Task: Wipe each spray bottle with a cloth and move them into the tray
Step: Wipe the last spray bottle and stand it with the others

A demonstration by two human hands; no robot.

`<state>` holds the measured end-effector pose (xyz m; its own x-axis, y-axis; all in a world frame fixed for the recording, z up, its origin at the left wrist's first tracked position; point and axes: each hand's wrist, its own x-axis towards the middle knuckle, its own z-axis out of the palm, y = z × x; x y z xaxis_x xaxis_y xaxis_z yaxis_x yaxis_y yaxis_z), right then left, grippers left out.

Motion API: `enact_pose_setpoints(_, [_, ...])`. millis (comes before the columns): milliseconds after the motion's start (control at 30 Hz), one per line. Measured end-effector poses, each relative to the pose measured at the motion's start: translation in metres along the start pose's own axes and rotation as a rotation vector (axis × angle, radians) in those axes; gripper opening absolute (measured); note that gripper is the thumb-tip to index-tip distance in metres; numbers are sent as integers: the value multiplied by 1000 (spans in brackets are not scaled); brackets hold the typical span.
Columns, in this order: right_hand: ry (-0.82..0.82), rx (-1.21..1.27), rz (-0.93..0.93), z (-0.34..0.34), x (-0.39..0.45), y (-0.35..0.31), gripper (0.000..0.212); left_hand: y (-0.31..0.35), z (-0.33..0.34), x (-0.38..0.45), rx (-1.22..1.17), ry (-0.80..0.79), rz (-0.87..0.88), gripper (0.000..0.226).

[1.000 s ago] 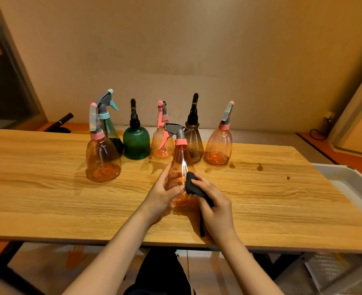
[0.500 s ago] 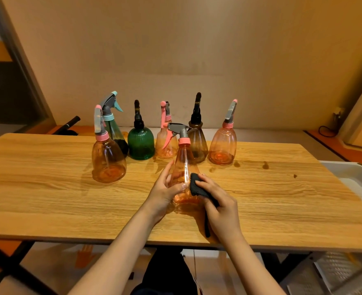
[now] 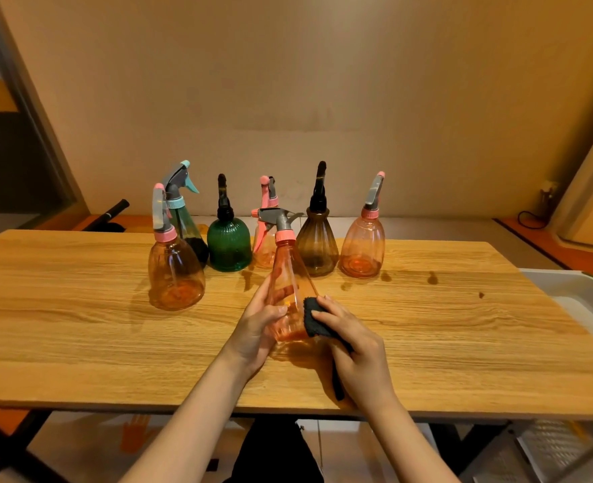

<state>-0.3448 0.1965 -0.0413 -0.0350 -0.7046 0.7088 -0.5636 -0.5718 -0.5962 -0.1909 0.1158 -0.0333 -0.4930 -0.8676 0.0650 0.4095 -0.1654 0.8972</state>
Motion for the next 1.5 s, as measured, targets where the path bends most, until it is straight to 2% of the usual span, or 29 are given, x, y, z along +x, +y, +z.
enact_pose_setpoints(200, [96,44,72,1,1,5,52,3,0,-3,38,-73,-23,83])
enact_pose_setpoints(300, [134,68,82,1,-1,5,49,3,6,-4,114,-81,-31,93])
enact_pose_setpoints(367, [122,66,84,1,-1,3,50,3,9,-5,142,-74,-32,103])
enact_pose_setpoints(633, [100,134,164,2,5,6,41,-3,6,-3,216,-68,-28,100])
enact_pose_setpoints(767, [83,109,127,-3,41,4,40,-3,4,-4,259,-86,-44,102])
enact_pose_setpoints(900, [94,113,145,-3,68,-7,44,-2,5,-6,234,-94,-34,95])
enact_pose_setpoints(1067, [108,77,121,1,28,-5,44,-1,6,-4,195,-95,-27,90])
enact_pose_setpoints(1300, [49,34,30,8,-4,4,55,-2,7,-2,72,-2,-31,84])
enact_pose_setpoints(1400, [19,21,15,8,-4,1,56,1,5,-2,17,26,-30,66])
enact_pose_setpoints(1500, [-45,-21,-26,7,-7,-2,52,0,4,-3,-12,47,-27,58])
